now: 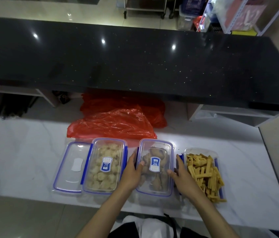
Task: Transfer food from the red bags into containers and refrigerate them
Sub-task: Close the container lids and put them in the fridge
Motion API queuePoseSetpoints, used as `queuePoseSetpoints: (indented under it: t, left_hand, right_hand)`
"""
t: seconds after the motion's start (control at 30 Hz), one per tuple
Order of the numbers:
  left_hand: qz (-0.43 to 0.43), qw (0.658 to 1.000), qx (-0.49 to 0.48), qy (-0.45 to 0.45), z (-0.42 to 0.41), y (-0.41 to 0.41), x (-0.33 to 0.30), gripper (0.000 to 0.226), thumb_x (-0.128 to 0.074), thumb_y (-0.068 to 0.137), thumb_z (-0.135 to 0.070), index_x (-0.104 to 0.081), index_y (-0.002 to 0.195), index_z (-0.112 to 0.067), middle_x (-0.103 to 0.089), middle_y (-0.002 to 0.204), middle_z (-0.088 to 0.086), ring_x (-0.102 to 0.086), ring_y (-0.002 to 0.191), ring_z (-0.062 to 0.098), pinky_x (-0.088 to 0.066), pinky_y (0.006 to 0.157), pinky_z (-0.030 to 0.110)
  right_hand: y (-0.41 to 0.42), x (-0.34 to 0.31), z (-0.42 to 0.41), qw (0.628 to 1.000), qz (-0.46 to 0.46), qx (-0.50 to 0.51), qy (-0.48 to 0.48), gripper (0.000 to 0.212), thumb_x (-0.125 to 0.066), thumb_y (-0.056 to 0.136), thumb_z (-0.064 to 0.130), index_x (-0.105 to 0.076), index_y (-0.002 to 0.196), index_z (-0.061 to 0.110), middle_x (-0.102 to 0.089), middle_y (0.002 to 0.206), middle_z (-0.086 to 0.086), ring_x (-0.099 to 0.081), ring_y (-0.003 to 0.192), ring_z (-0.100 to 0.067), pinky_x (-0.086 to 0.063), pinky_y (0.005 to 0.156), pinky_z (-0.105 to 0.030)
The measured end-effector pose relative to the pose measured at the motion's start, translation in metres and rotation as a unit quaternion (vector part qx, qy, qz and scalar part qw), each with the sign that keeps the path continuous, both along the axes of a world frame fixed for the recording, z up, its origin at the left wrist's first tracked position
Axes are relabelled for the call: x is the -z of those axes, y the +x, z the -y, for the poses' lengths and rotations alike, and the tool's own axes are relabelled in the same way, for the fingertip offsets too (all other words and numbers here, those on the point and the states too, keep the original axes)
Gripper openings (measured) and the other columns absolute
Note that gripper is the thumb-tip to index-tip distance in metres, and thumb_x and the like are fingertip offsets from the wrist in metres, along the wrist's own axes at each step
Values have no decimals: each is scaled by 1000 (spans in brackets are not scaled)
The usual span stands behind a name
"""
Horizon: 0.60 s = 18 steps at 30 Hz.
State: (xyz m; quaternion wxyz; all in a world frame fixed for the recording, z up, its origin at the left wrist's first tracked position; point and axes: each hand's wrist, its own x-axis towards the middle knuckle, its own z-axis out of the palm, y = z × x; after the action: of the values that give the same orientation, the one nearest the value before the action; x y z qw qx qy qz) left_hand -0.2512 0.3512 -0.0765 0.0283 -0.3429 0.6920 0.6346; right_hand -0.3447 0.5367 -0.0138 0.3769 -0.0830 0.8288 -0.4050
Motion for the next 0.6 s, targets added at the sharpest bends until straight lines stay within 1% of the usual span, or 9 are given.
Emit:
queuePoseSetpoints:
  t: [0.07,0.13,0.23,0.3,0.4,0.43,0.5,0.53,0.6]
  left_hand:
    - [-9,1000,-3,27,2,-1,-5,56,-58,104,-34,-37,156,-35,-54,149,-14,-53,136,7,-45,116,41]
    - [-6,998,-31,53,1,0,-8,46,-59,104,-25,-47,148,-34,-60,142,-11,-58,130,8,-49,111,36]
    - [-4,997,-65,30,-6,5,-4,34,-59,104,-16,-56,132,-35,-68,129,-8,-64,120,8,-54,100,29]
    - [-4,997,-73,7,-10,10,-2,33,-60,103,-17,-58,133,-30,-70,127,-7,-66,118,10,-54,101,35]
    - [-1,996,-85,-6,-13,15,-3,36,-62,101,-19,-56,135,-29,-70,125,-9,-66,116,8,-54,102,39]
    - [-1,996,-91,-9,-12,15,-3,35,-63,101,-18,-57,134,-29,-70,124,-9,-66,115,8,-54,101,37]
    - [0,995,-98,-11,-12,16,-6,36,-64,100,-15,-58,134,-25,-70,123,-8,-66,112,5,-54,93,21]
    - [2,995,-98,-10,-11,16,-6,36,-65,100,-13,-58,134,-22,-69,123,-7,-64,110,0,-53,87,13]
    - [5,996,-90,-13,-9,17,-5,36,-67,98,-12,-60,133,-18,-68,121,-6,-60,106,-8,-50,80,6]
  right_hand:
    - [-1,1,-2,1000,2,7,-3,75,-53,106,23,-5,163,29,-42,158,-1,-48,135,-14,-42,109,-35]
    - [0,2,-1,1000,-10,7,10,74,-54,105,25,-8,163,27,-45,156,-3,-50,133,-16,-43,105,-34]
    - [3,7,1,998,-44,3,47,72,-56,104,28,-15,162,25,-56,146,-9,-59,123,-23,-47,96,-34]
    - [2,9,3,996,-53,-4,67,73,-59,103,29,-16,161,23,-60,141,-10,-61,117,-23,-46,87,-29]
    - [-1,15,5,994,-59,-13,95,77,-61,101,32,-15,162,22,-61,140,-9,-62,119,-25,-46,83,-29]
    - [-2,16,6,993,-60,-14,102,77,-61,101,32,-15,162,22,-60,141,-8,-62,120,-25,-48,84,-30]
    - [-4,19,6,991,-70,-21,115,76,-63,100,32,-20,161,20,-60,140,-7,-62,121,-26,-50,87,-31]
    - [-6,20,6,988,-80,-28,126,73,-64,99,33,-25,159,20,-62,136,-6,-63,118,-25,-53,87,-32]
    - [-9,23,5,981,-104,-49,159,67,-66,97,37,-35,152,16,-65,127,-5,-65,109,-23,-57,85,-34]
